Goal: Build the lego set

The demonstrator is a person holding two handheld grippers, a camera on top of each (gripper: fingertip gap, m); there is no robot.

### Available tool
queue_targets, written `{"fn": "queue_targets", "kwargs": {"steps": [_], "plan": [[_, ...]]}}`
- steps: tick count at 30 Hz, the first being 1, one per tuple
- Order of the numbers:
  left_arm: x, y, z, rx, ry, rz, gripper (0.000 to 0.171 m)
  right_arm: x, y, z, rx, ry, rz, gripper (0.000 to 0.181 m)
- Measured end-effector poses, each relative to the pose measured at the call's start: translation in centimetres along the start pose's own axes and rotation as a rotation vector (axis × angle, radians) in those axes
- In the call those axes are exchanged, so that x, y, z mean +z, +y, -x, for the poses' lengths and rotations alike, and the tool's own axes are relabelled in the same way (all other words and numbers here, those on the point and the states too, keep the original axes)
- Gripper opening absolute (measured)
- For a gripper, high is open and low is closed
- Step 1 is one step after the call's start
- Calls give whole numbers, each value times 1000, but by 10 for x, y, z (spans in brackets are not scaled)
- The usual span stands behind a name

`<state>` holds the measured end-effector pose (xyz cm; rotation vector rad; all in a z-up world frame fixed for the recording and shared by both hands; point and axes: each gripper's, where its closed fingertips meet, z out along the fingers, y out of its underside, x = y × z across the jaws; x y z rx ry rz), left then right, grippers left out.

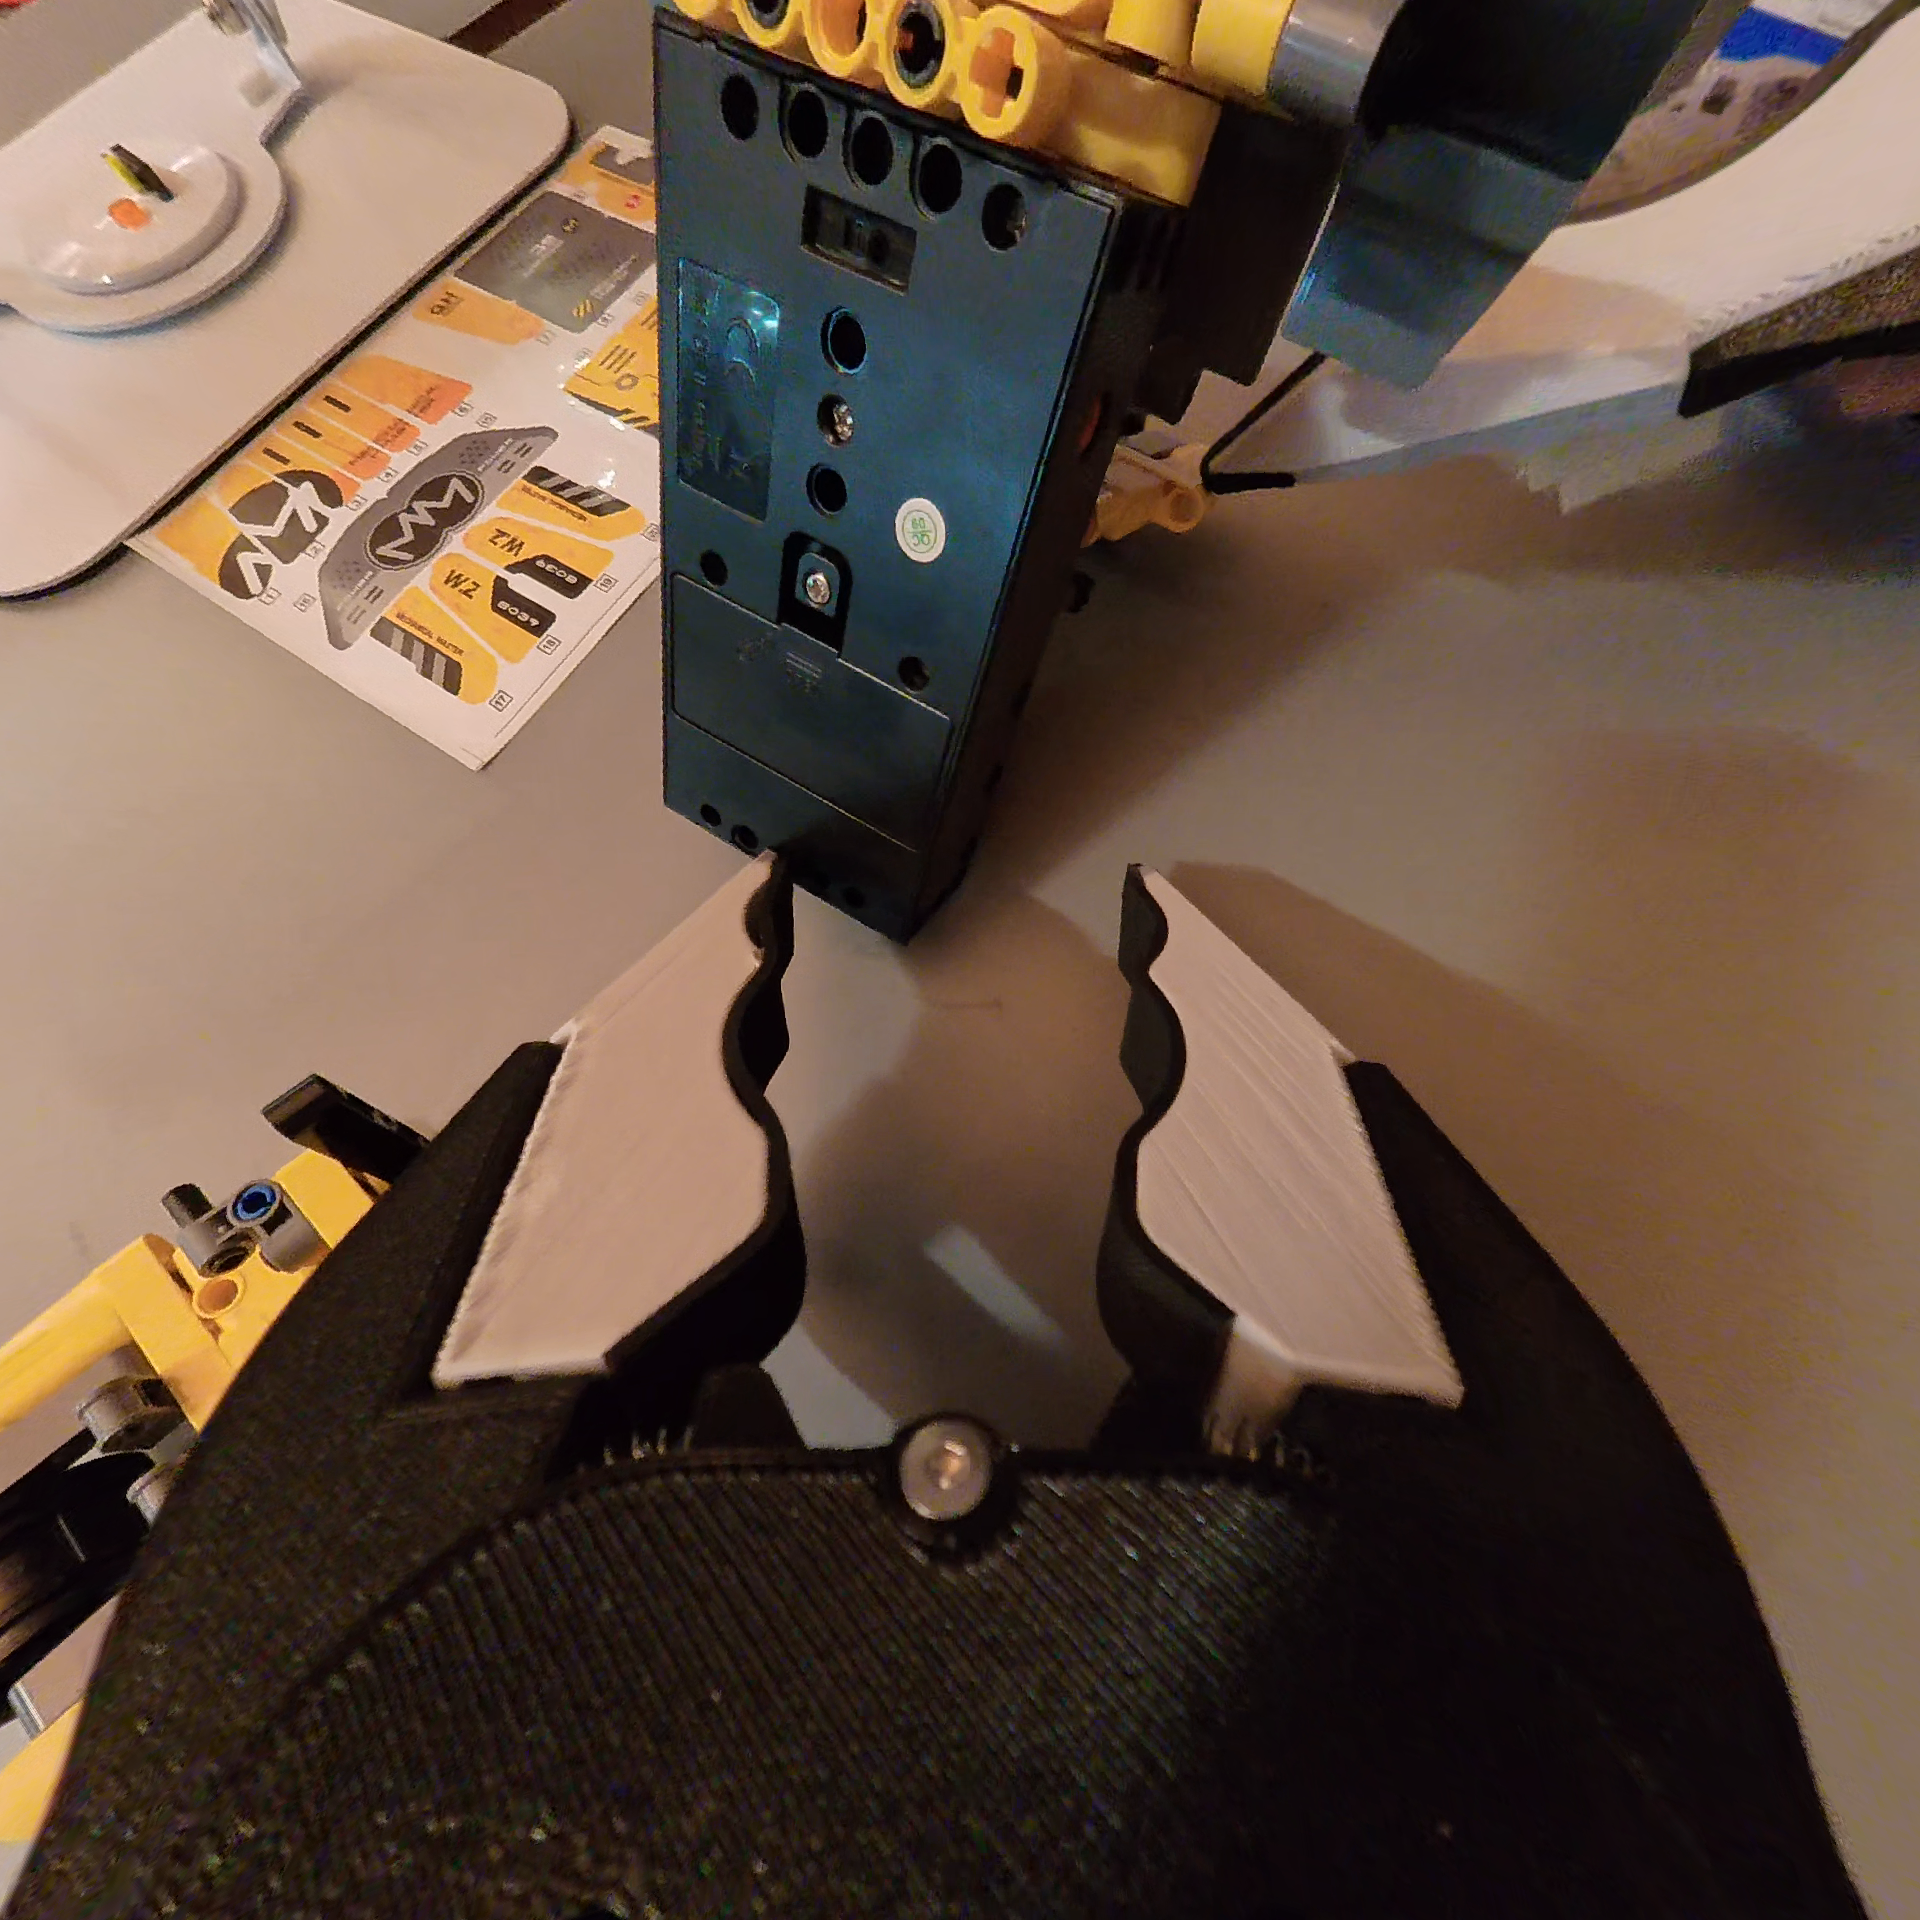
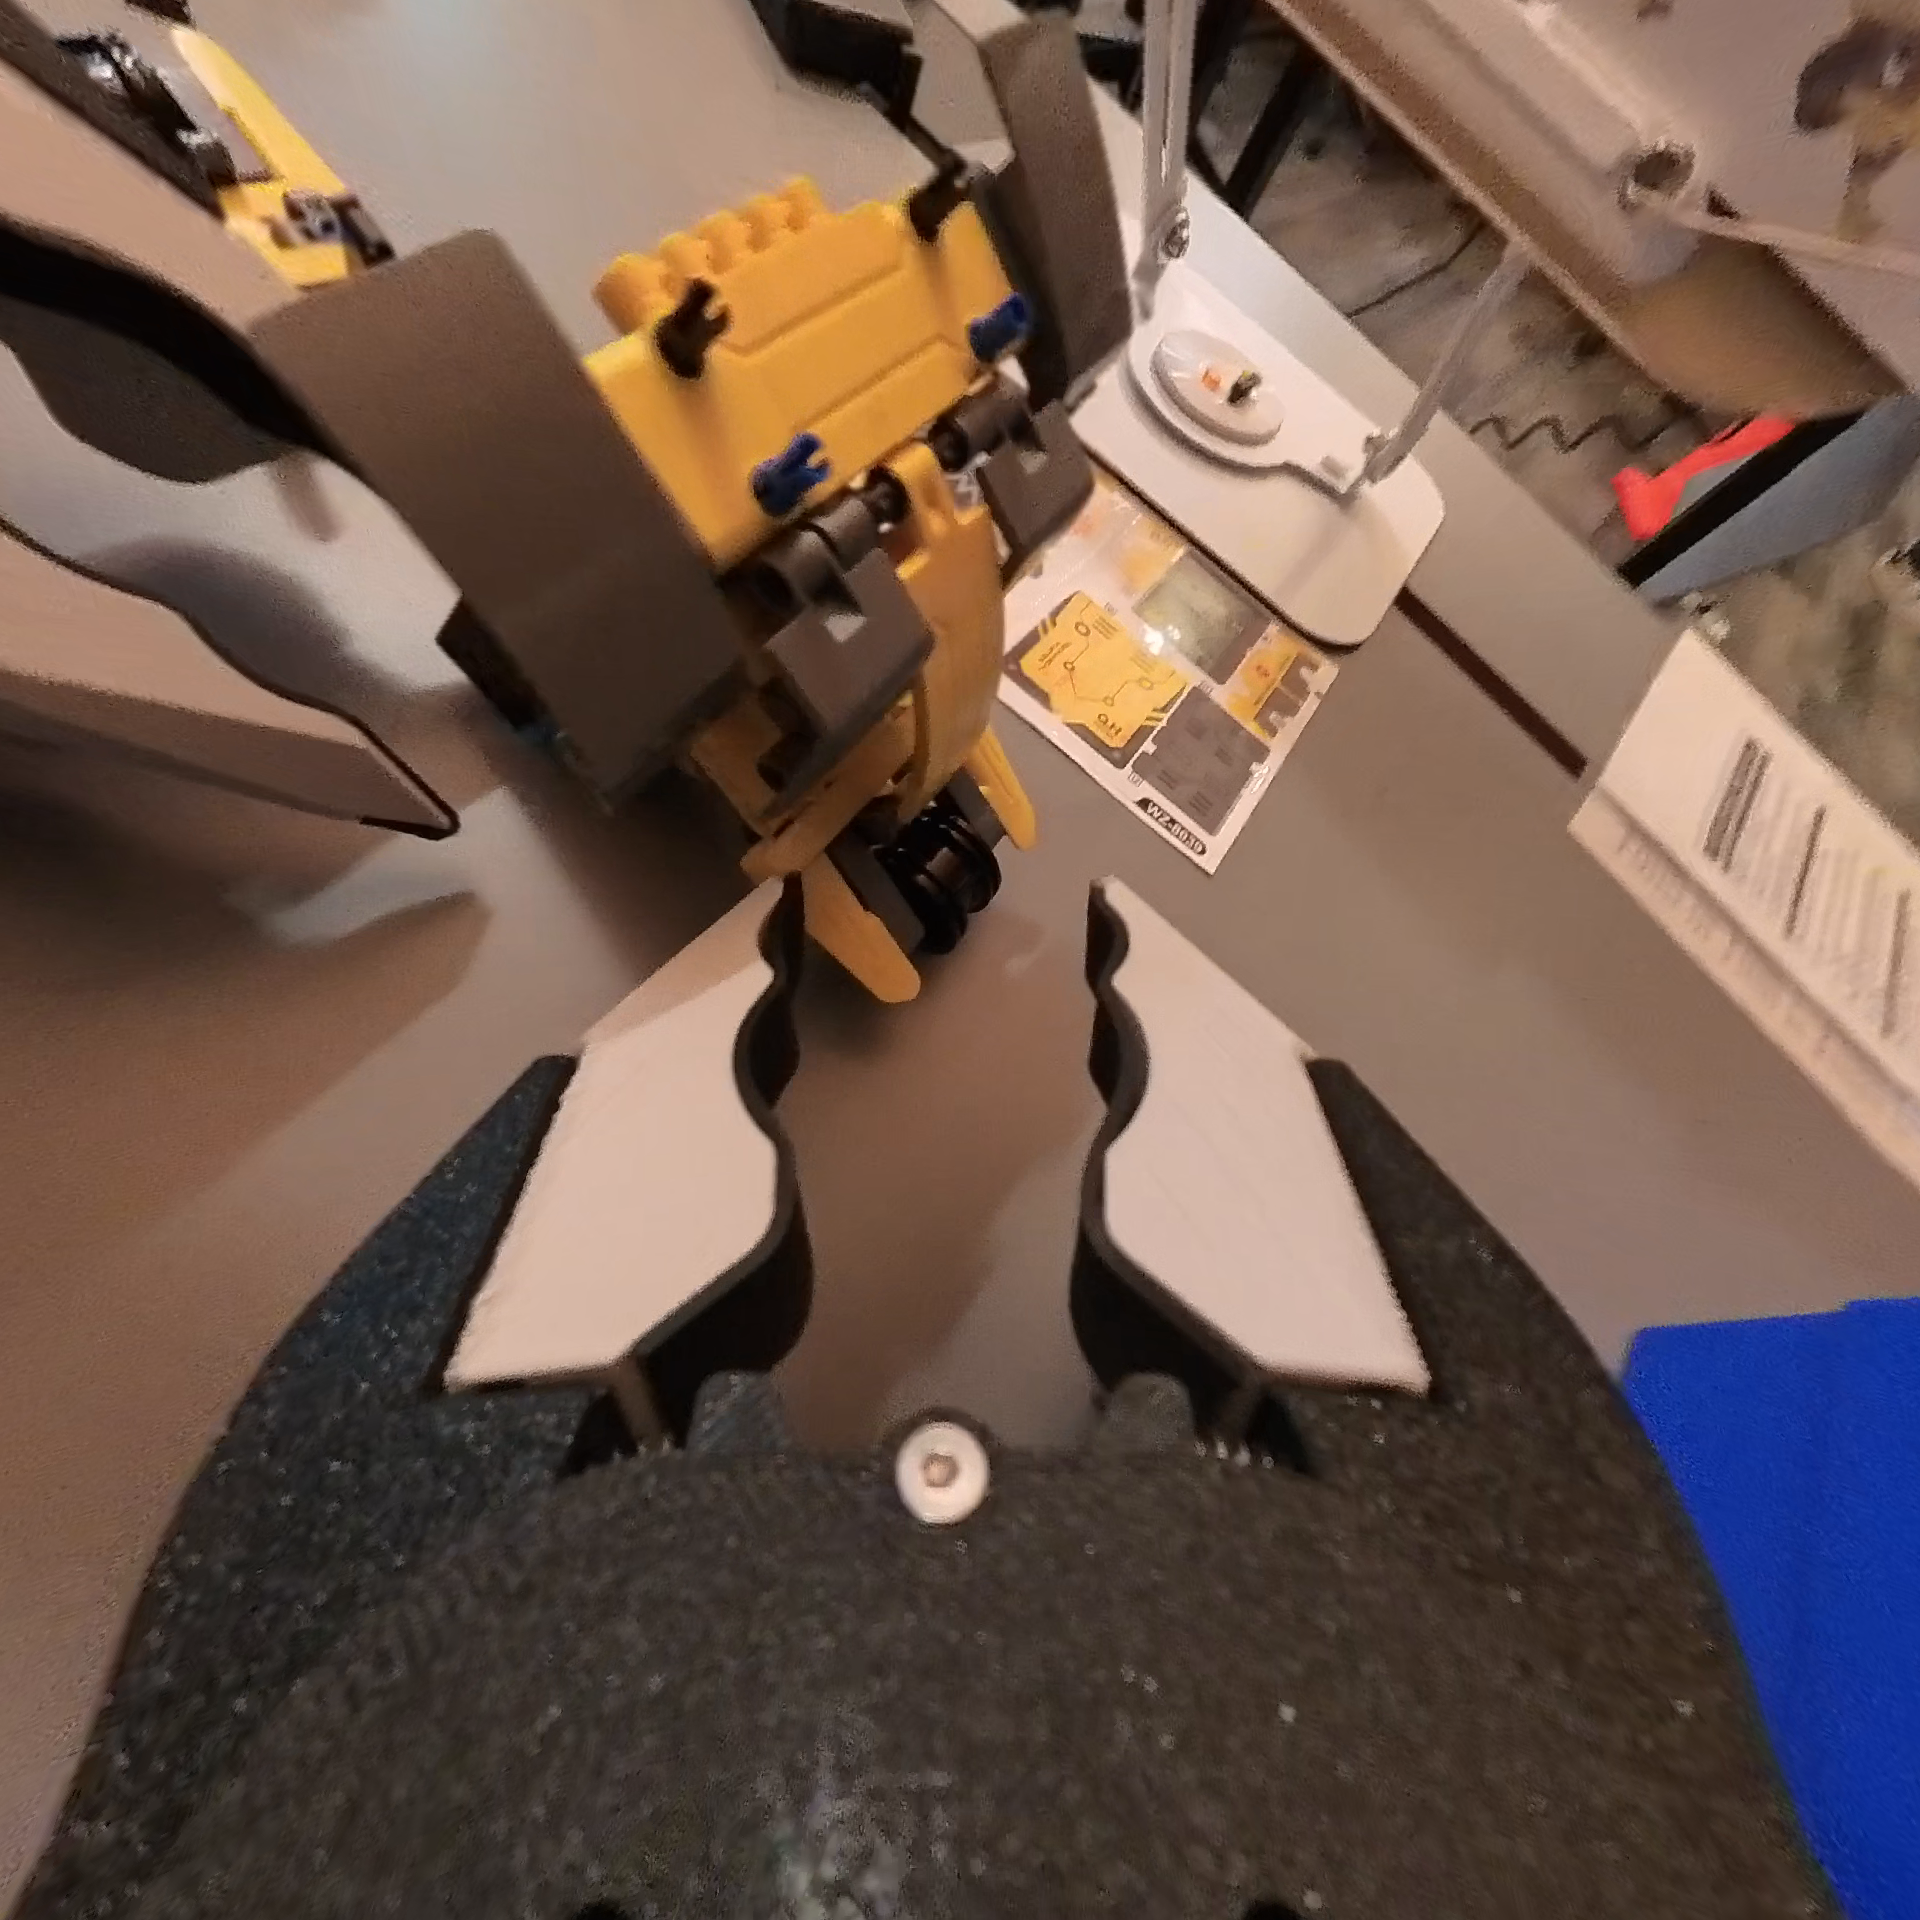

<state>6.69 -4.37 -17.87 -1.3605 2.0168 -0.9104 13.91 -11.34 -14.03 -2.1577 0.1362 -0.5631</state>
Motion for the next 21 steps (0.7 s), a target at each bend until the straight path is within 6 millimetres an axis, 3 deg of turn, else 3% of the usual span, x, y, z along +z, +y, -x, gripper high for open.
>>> {"fn": "queue_targets", "kwargs": {"steps": [8,13,17,21], "plan": [[1,1,-1,21,-10,6,62,-5,-2,0,-180,67,-24,50],[1,2,-1,33,-11,11,63,-2,6,1,-176,67,23,40],[1,3,-2,49,-24,16,63,3,15,-3,-5,65,87,30],[0,2,0,42,-28,7,63,2,16,-7,299,-73,59,43]]}}
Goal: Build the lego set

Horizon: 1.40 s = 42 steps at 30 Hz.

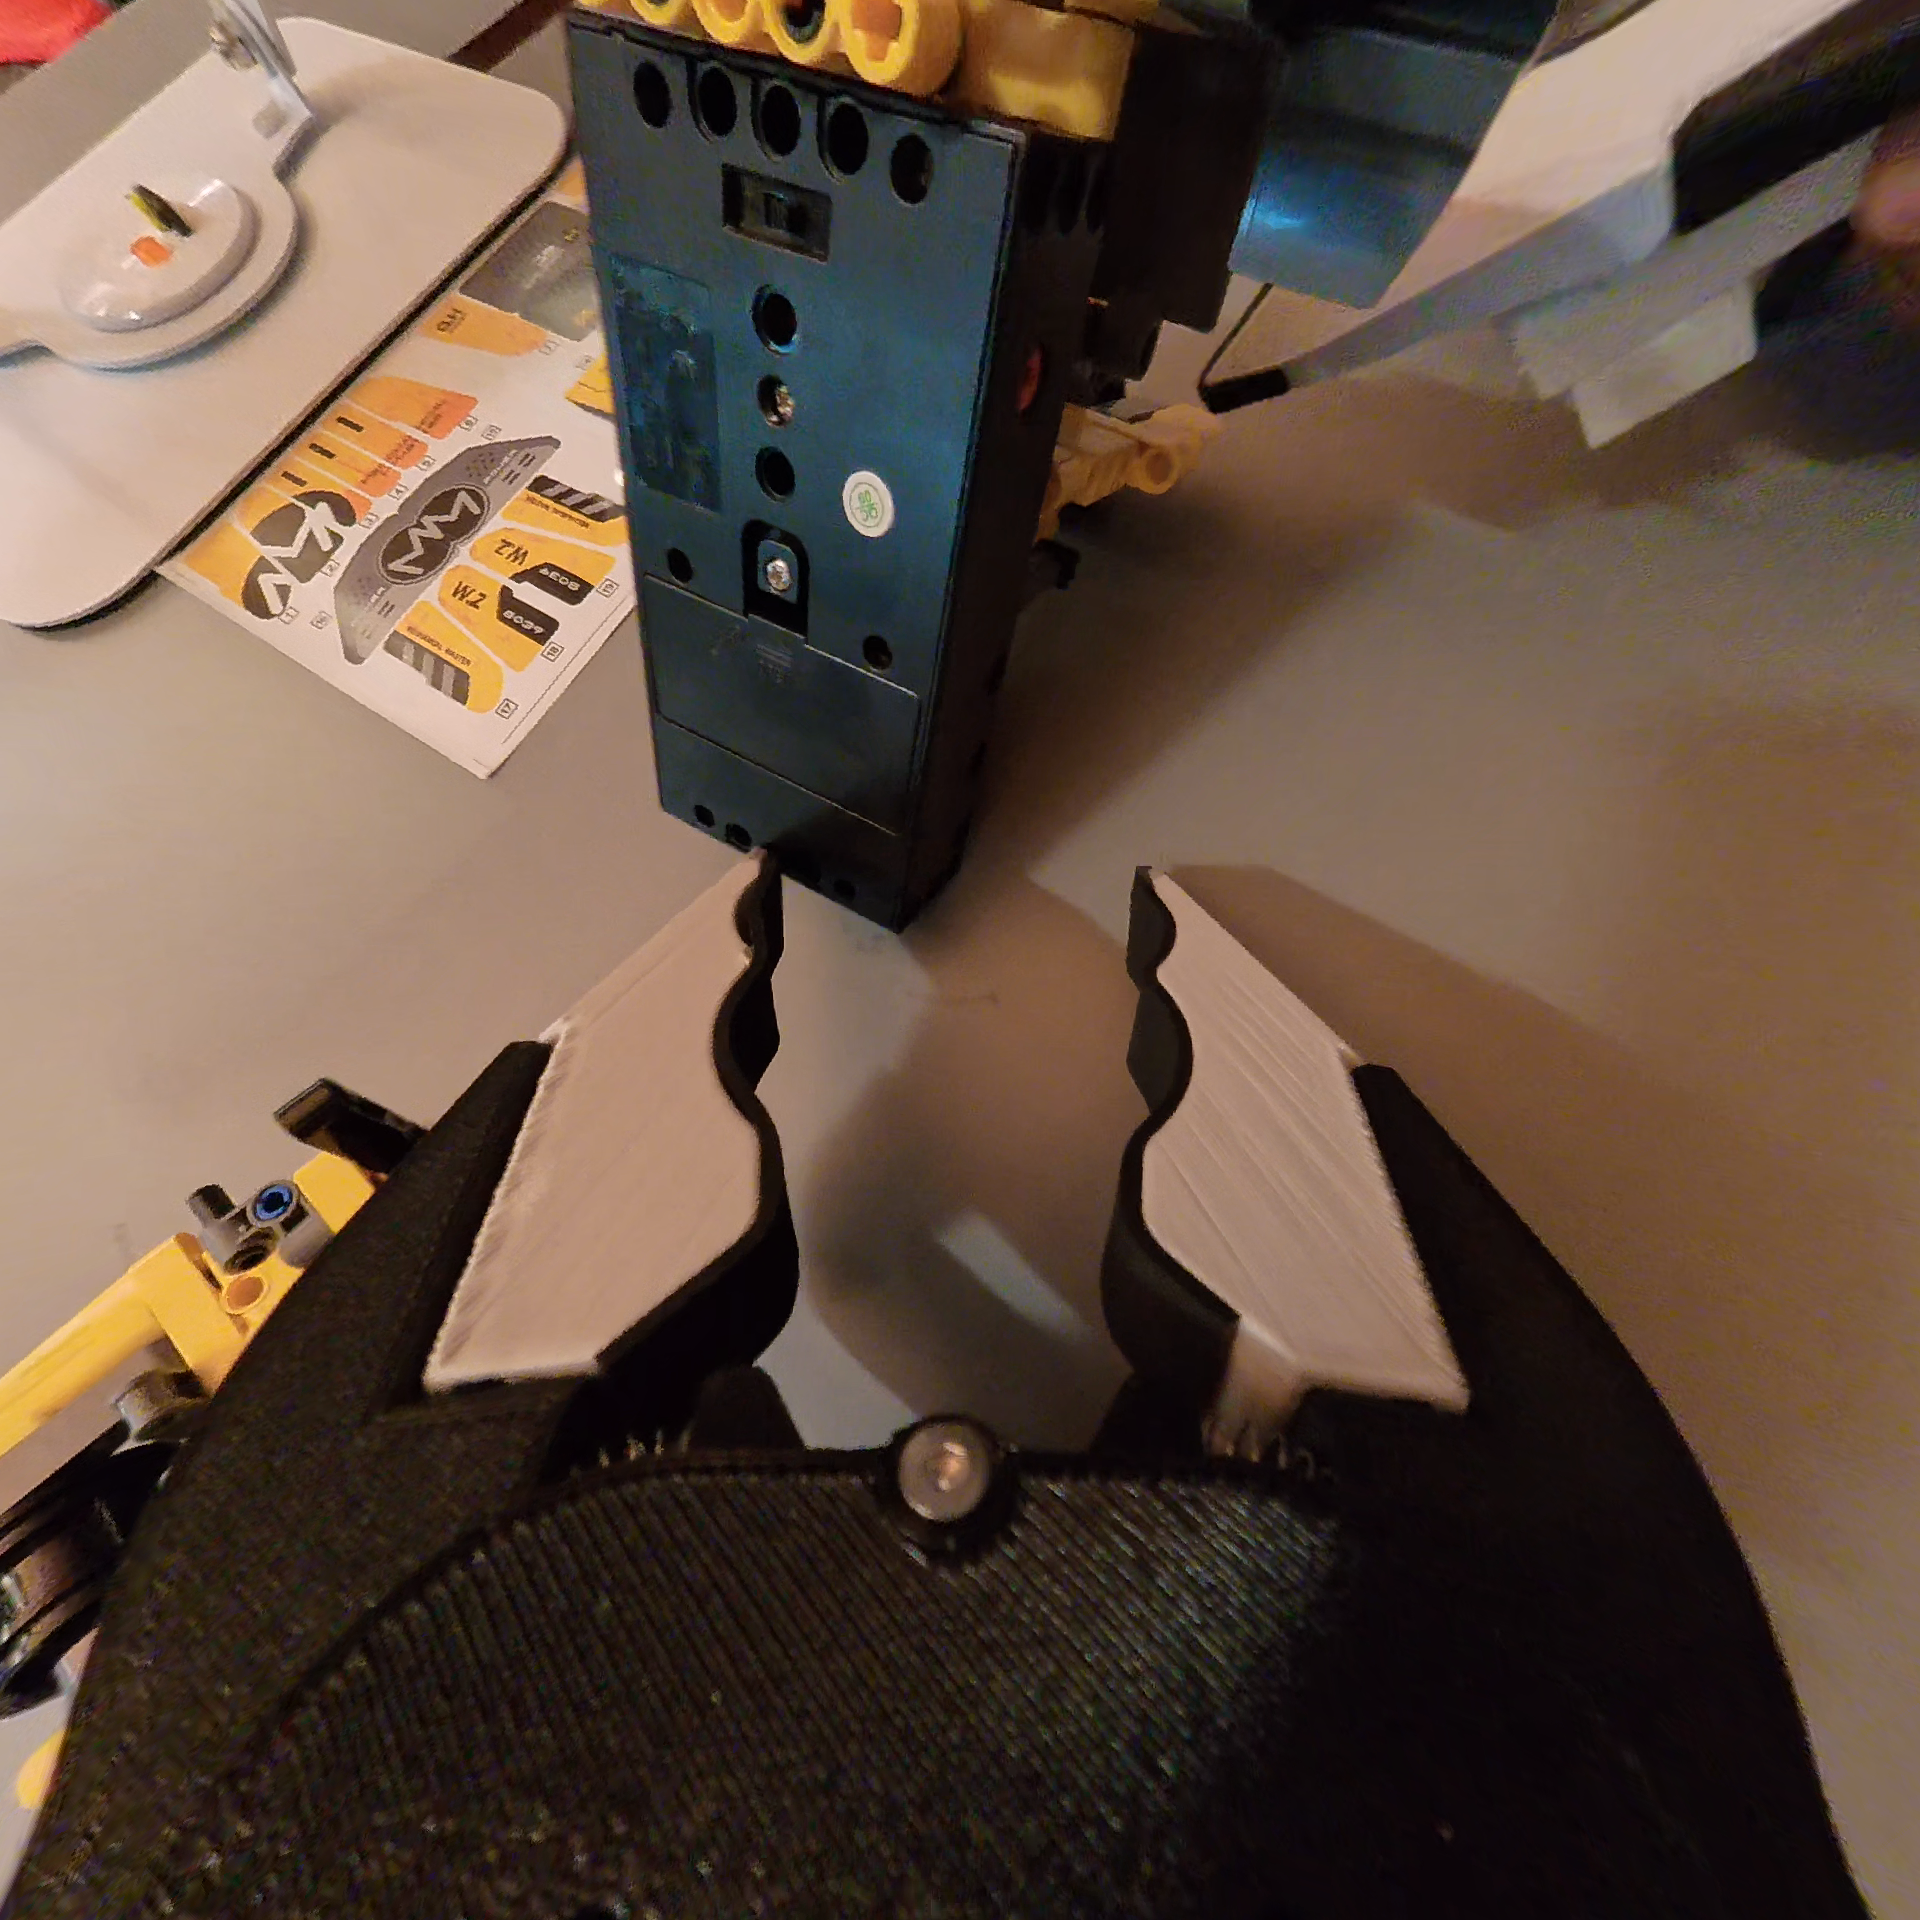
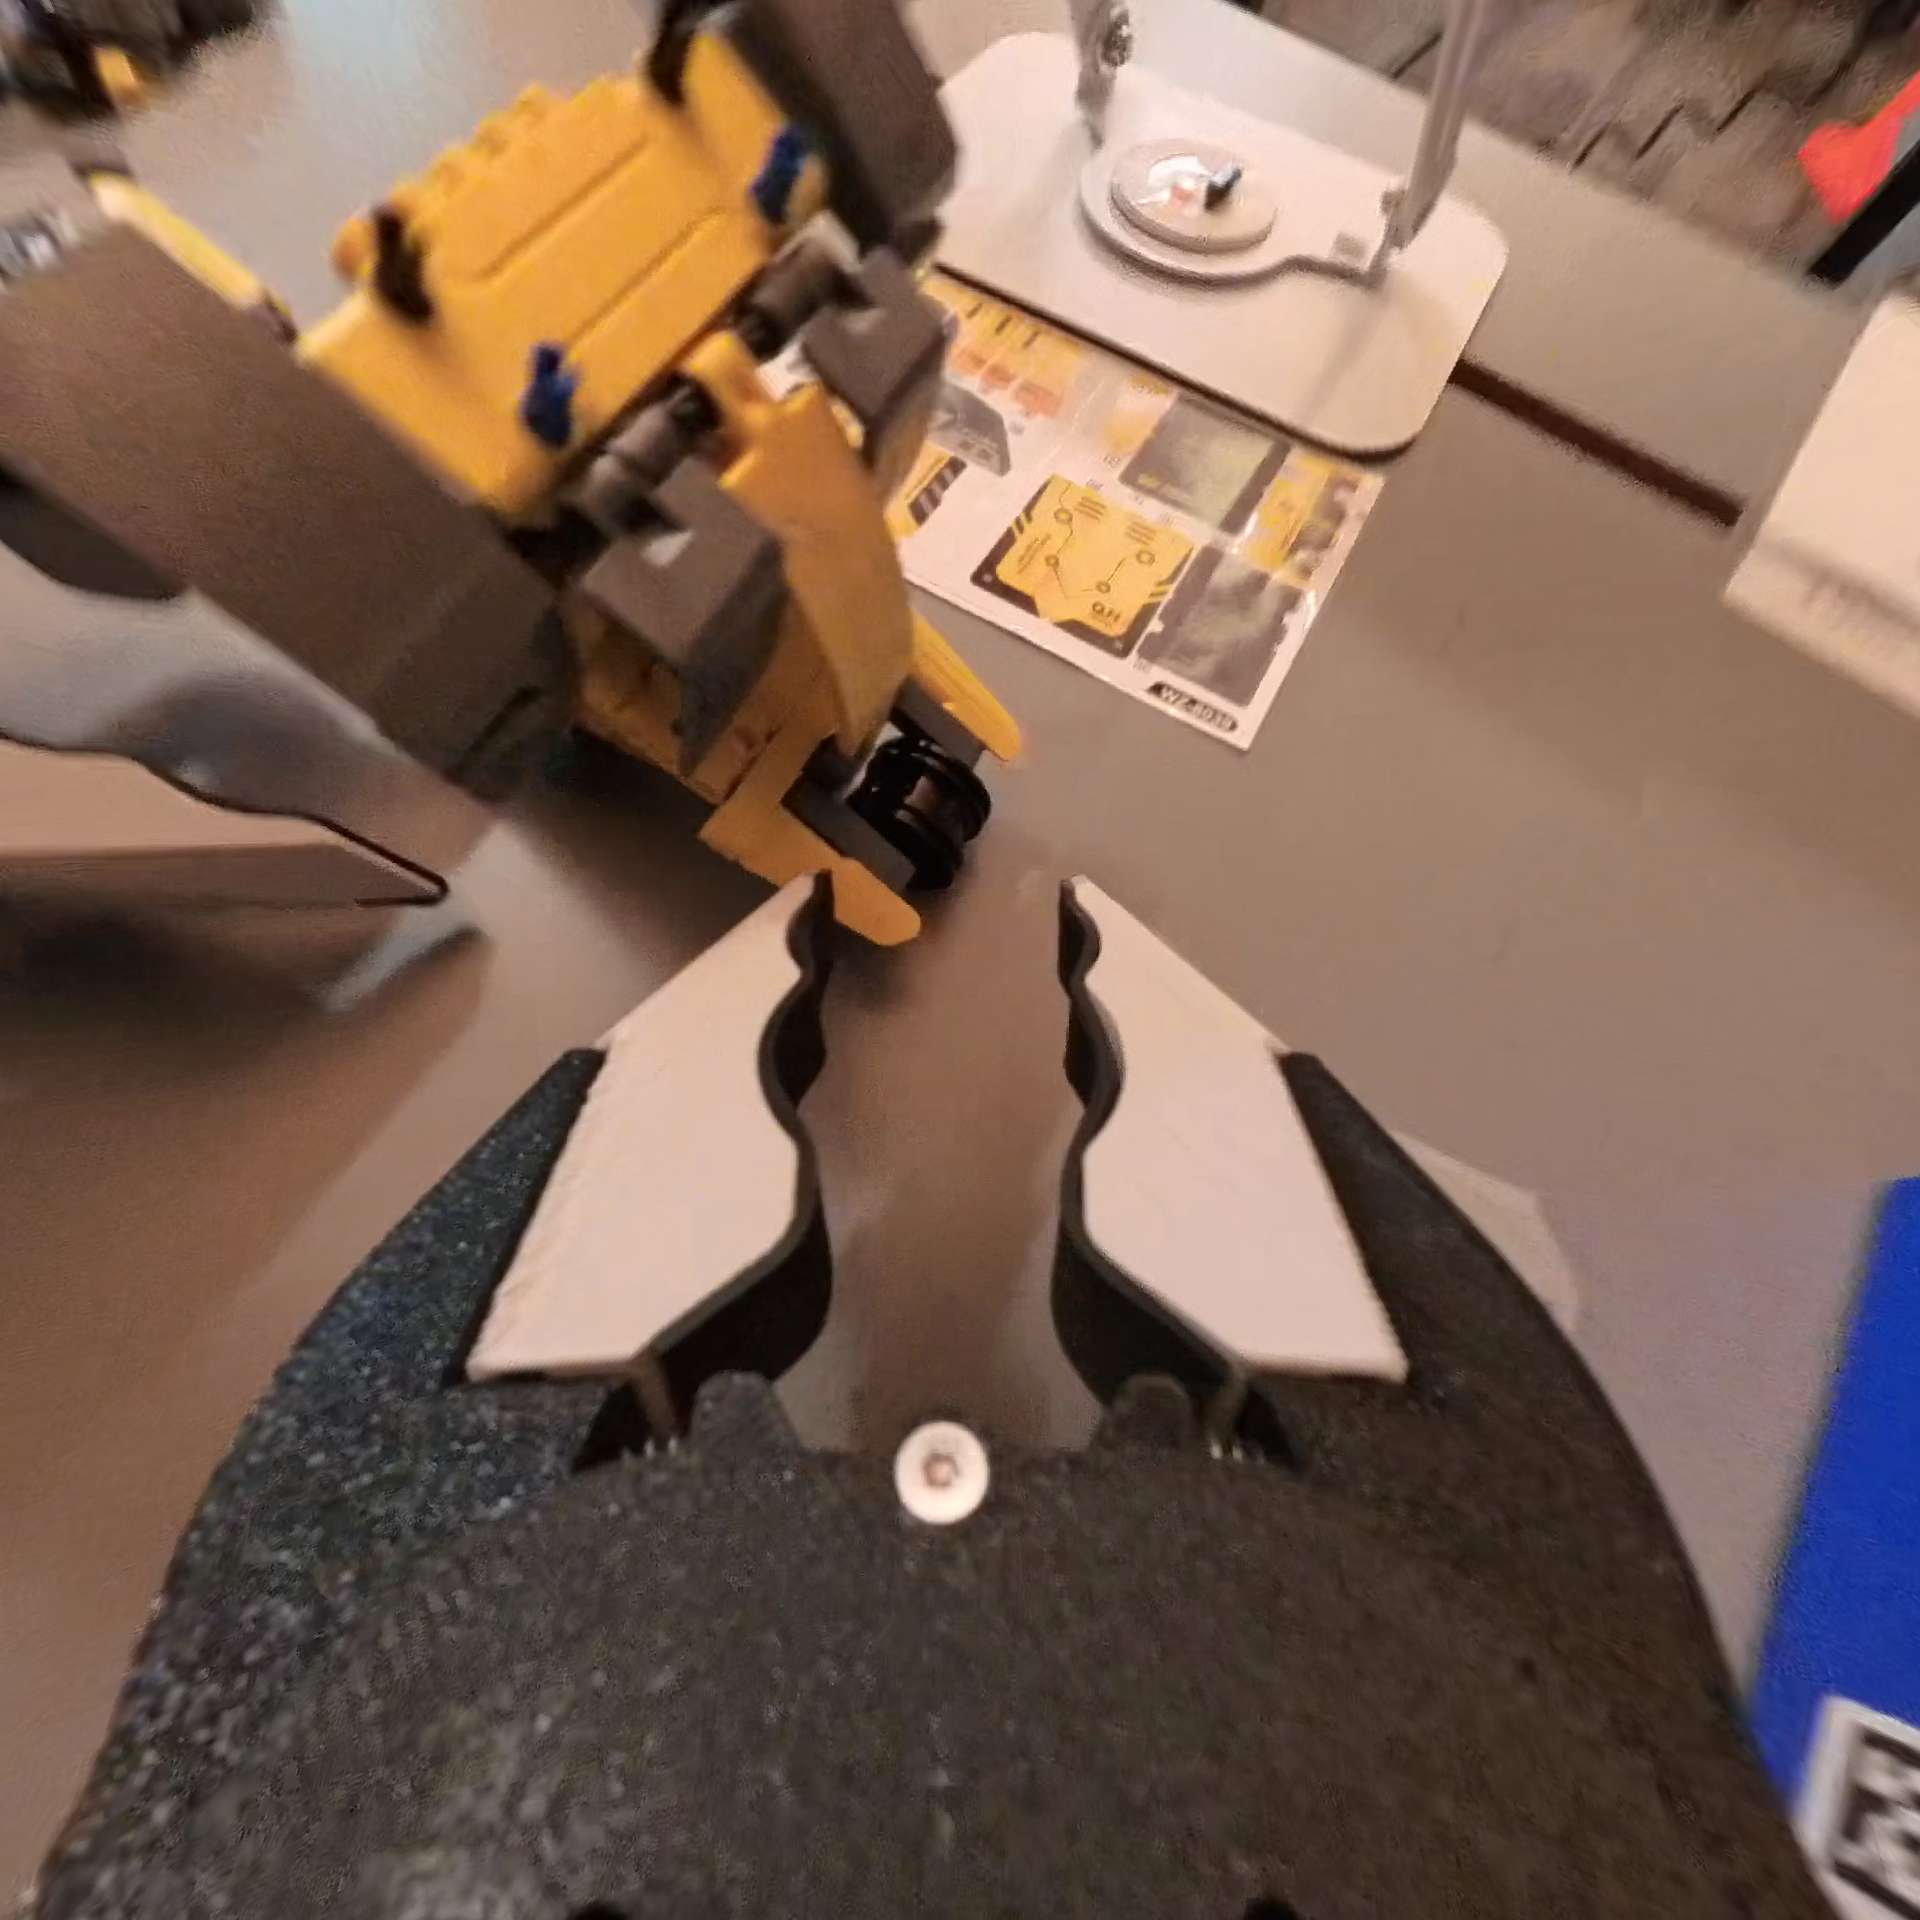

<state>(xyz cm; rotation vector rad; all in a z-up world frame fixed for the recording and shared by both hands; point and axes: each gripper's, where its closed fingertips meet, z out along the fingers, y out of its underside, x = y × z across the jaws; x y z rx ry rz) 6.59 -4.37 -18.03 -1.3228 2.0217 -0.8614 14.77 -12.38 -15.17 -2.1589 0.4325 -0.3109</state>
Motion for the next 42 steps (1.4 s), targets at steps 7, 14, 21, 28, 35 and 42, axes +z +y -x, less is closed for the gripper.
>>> {"fn": "queue_targets", "kwargs": {"steps": [7,14,21,28,35,42], "plan": [[-13,-29,23,-66,-32,-200,72,-4,-12,0,225,-123,-71,47],[-4,-69,8,-87,163,-240,110,0,-11,5,261,-184,-81,49],[29,-84,14,51,78,-220,94,-4,-15,1,312,-206,-119,51],[18,-78,15,-72,84,-303,76,-6,-19,-5,332,-209,-159,57],[-29,-92,28,-240,146,-545,73,-21,-42,10,591,-479,-268,59],[-52,-112,-6,-139,248,-688,75,-52,-64,23,964,-981,-304,62]]}}
